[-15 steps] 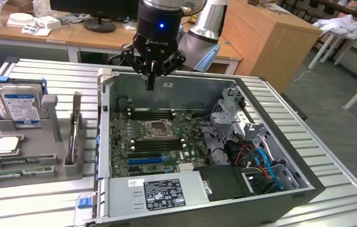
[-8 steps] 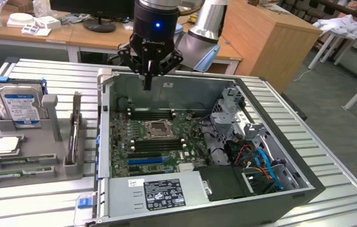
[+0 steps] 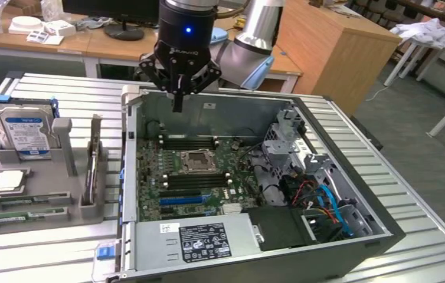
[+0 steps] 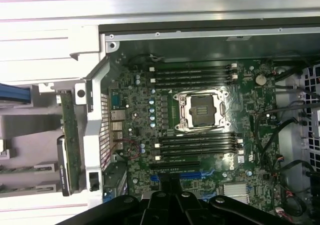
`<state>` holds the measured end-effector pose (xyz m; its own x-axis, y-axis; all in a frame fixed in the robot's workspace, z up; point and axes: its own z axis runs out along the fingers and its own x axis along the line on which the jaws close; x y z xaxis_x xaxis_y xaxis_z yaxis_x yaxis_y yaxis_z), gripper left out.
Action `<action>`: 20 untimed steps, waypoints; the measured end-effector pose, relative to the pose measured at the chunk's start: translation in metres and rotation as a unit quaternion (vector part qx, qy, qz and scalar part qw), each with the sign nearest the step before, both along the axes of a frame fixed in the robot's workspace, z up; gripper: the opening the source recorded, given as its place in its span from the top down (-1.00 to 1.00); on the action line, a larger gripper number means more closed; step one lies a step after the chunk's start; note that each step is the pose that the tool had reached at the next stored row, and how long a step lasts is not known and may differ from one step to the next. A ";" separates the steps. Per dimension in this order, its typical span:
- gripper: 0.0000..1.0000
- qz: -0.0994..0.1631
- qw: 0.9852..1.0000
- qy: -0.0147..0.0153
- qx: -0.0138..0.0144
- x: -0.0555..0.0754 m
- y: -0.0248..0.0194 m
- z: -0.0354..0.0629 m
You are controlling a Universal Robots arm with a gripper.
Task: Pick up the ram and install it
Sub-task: 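Reach for the ram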
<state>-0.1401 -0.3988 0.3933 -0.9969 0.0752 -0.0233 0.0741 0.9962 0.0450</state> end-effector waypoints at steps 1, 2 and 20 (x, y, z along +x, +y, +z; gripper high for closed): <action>0.79 0.000 1.000 0.000 0.000 -0.001 0.0000 0.0000; 0.79 0.000 1.000 0.000 0.000 -0.003 0.0000 0.0000; 0.79 0.000 1.000 0.000 0.000 -0.034 0.0000 0.0000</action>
<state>-0.1740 -0.3989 0.3933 -0.9969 0.0753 -0.0233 0.0742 0.9962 0.0451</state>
